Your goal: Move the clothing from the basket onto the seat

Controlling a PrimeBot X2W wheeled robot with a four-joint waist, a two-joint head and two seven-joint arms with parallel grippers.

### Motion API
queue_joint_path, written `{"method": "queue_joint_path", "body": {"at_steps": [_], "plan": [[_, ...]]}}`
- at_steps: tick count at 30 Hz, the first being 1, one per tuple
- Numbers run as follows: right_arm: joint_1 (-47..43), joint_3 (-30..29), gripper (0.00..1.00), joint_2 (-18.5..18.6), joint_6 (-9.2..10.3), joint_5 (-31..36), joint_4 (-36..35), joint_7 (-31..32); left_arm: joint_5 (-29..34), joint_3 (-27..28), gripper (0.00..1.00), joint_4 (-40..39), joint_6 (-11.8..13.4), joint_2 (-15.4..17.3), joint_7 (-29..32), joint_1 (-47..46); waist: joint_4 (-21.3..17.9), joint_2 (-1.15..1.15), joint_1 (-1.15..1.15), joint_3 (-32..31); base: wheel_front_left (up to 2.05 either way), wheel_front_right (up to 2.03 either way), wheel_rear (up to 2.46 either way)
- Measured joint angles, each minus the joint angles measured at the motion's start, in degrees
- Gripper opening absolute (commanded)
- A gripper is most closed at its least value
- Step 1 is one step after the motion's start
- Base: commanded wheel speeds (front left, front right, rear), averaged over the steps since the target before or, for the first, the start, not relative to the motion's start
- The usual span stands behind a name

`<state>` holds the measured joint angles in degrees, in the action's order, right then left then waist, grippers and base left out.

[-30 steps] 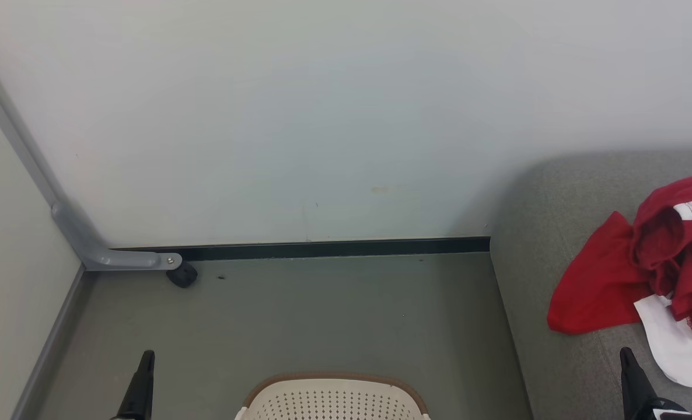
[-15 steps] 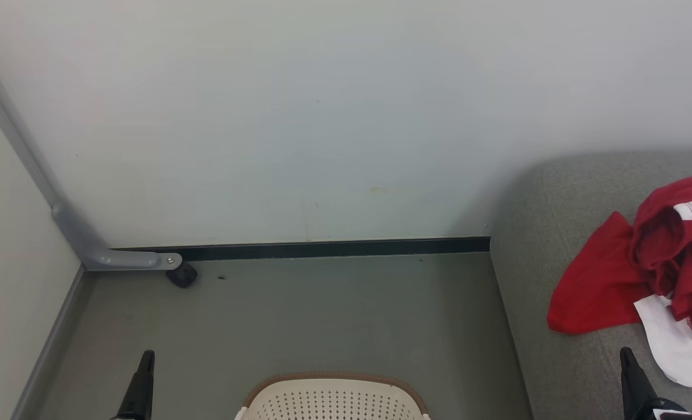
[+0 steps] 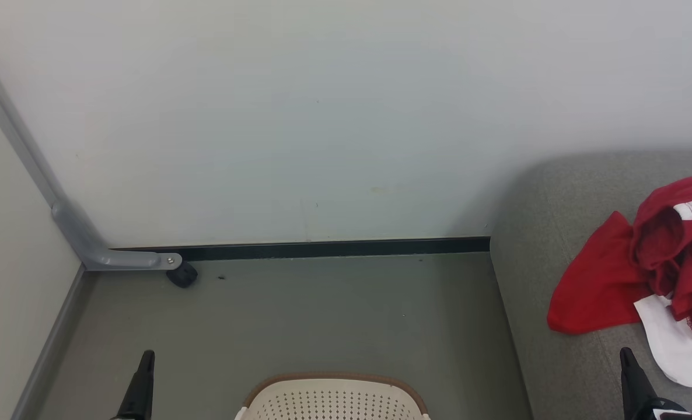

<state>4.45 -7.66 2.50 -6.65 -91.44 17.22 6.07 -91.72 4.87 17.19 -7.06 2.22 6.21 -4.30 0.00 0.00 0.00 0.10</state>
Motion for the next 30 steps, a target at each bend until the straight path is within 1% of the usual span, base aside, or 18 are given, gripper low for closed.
{"method": "queue_joint_path", "body": {"at_steps": [30], "plan": [[0.0,0.0,0.00,0.0,-0.11,0.0,0.0,0.0,0.0,0.0,0.00,0.0,0.0,0.0,0.0,0.0,0.0,0.00,0.00,0.0,0.00,0.00,0.00]]}}
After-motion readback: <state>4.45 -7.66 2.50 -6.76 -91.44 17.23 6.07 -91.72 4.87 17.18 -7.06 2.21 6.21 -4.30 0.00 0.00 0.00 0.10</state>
